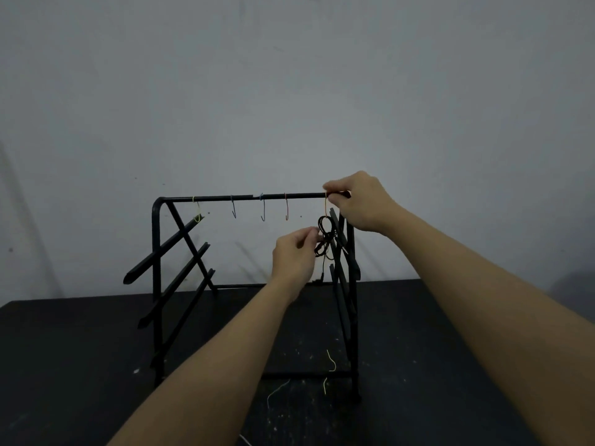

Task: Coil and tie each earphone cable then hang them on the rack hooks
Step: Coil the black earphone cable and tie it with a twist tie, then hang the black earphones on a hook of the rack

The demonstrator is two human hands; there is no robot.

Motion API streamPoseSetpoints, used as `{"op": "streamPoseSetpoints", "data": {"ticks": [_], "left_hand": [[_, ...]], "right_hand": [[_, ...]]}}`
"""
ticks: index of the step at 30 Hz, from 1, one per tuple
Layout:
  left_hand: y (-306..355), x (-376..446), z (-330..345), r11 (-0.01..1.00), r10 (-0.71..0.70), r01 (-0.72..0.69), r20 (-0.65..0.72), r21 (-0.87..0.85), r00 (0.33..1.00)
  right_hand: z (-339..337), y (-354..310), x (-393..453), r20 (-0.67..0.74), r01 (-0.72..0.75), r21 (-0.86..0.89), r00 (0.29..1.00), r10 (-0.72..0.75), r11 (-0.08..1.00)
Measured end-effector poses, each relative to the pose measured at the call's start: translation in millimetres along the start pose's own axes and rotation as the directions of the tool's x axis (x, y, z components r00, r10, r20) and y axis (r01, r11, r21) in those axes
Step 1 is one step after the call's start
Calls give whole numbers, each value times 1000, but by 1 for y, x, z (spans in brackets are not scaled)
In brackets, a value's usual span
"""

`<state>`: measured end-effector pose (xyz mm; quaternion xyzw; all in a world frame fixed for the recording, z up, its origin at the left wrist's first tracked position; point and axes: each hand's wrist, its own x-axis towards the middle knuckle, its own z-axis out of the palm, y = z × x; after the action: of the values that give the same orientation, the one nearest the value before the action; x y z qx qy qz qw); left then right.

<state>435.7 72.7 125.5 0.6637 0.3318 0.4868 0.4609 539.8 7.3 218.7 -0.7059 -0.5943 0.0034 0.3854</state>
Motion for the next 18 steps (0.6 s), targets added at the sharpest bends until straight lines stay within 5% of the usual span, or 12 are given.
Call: {"op": "streamPoseSetpoints", "data": {"ticks": [12, 18], "left_hand": [[-18, -84, -84, 960, -94, 1, 317, 280, 944], [-20, -147, -155, 923, -99, -61, 389, 379, 916]], "right_hand": [[36, -19, -100, -291, 159, -127, 938, -190, 979], [89, -62, -163, -93, 182, -129, 976, -195, 975]]}}
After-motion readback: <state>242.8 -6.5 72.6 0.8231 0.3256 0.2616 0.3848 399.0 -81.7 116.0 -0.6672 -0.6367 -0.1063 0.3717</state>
